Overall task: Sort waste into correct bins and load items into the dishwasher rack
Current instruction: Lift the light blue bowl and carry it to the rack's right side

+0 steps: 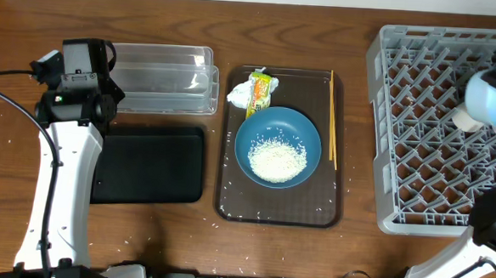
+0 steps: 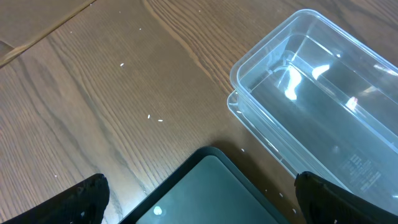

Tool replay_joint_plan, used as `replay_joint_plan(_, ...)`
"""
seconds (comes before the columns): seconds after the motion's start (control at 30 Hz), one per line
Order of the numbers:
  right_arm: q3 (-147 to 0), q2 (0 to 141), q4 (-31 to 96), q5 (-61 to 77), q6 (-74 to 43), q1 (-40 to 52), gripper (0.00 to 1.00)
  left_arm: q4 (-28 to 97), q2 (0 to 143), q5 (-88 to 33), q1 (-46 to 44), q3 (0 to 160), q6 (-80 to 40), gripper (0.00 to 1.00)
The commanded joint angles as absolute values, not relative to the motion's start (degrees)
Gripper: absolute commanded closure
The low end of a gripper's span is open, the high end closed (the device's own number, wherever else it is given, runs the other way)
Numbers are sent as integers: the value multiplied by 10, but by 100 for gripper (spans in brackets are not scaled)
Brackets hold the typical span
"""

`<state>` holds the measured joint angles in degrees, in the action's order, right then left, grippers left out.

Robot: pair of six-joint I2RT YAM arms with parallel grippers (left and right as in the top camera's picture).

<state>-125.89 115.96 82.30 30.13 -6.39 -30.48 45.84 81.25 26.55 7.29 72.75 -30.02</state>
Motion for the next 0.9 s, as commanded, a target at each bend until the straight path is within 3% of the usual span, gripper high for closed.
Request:
replay_joint_plan(0.0, -1266, 1139, 830, 334, -20, -340, 99, 459, 813, 275, 74, 727, -303, 2)
replay_joint_plan(0.27, -1250, 1139, 851, 475, 95, -435, 99, 459, 813, 275, 74, 727, -303, 2)
replay_joint_plan(0.53, -1137, 1139, 828, 649, 211, -499, 99, 459, 813, 275, 74, 727, -303, 2)
replay_joint_plan(0.87, -972, 1139, 693, 716, 184, -531, 99, 459, 813, 275, 74, 727, -303, 2)
